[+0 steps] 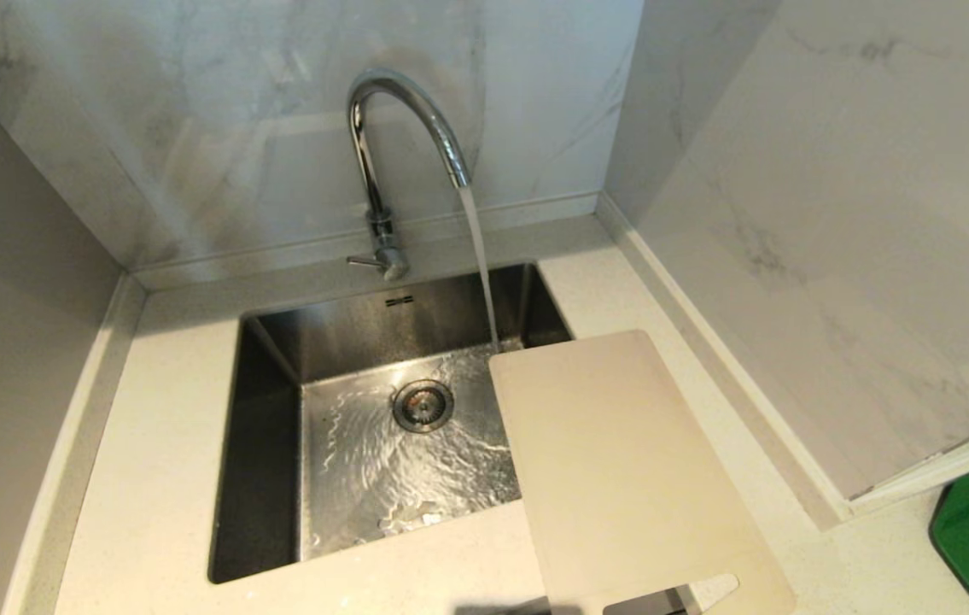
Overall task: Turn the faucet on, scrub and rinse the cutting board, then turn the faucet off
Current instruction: Pick up the cutting board
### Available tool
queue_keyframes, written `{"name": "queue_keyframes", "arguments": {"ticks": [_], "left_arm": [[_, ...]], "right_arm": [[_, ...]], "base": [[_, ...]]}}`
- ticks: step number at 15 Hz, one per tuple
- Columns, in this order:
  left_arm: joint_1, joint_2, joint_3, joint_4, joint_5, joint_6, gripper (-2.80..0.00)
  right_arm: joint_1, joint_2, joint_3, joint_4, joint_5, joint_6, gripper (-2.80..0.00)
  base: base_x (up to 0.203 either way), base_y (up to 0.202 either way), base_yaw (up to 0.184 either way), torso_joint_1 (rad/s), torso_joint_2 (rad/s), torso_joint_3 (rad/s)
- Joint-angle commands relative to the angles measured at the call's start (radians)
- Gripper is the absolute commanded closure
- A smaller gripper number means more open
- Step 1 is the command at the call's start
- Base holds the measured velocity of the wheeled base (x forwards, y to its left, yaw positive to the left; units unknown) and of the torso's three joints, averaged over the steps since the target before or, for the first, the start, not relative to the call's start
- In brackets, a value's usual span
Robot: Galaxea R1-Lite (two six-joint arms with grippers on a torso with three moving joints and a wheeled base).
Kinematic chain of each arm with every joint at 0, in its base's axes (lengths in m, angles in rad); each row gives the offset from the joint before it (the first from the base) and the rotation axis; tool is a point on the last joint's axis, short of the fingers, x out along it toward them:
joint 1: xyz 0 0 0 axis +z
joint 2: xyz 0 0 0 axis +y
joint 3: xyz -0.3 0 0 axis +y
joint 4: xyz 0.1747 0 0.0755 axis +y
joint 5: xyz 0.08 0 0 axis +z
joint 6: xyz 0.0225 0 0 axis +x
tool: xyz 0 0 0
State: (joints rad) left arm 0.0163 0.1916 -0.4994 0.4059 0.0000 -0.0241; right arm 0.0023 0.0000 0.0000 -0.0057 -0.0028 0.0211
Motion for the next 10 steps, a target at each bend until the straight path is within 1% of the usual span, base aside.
{"name": "queue_keyframes", "arguments": {"ticks": [1,3,6,8,10], "left_arm": [[-0.006,-0.086,0.095,-0.036,0.001,0.019,0.00],[-0.008,-0.147,0.149,-0.042,-0.001,0.037,0.00],[-0.012,-0.192,0.176,-0.062,-0.006,0.070,0.00],[-0.012,-0.192,0.193,-0.128,-0.008,0.072,0.00],[-0.013,-0.192,0.263,-0.206,-0.008,0.083,0.00]], "right_arm": [[0.001,0.000,0.000,0.000,0.000,0.000,0.00],[0.000,0.000,0.000,0.000,0.000,0.000,0.00],[-0.001,0.000,0.000,0.000,0.000,0.000,0.00],[0.001,0.000,0.000,0.000,0.000,0.000,0.00],[-0.001,0.000,0.000,0.000,0.000,0.000,0.00]], "base": [[0.000,0.000,0.000,0.000,0.00,0.000],[0.000,0.000,0.000,0.000,0.00,0.000],[0.000,0.000,0.000,0.000,0.00,0.000],[0.000,0.000,0.000,0.000,0.00,0.000],[0.000,0.000,0.000,0.000,0.00,0.000]]}}
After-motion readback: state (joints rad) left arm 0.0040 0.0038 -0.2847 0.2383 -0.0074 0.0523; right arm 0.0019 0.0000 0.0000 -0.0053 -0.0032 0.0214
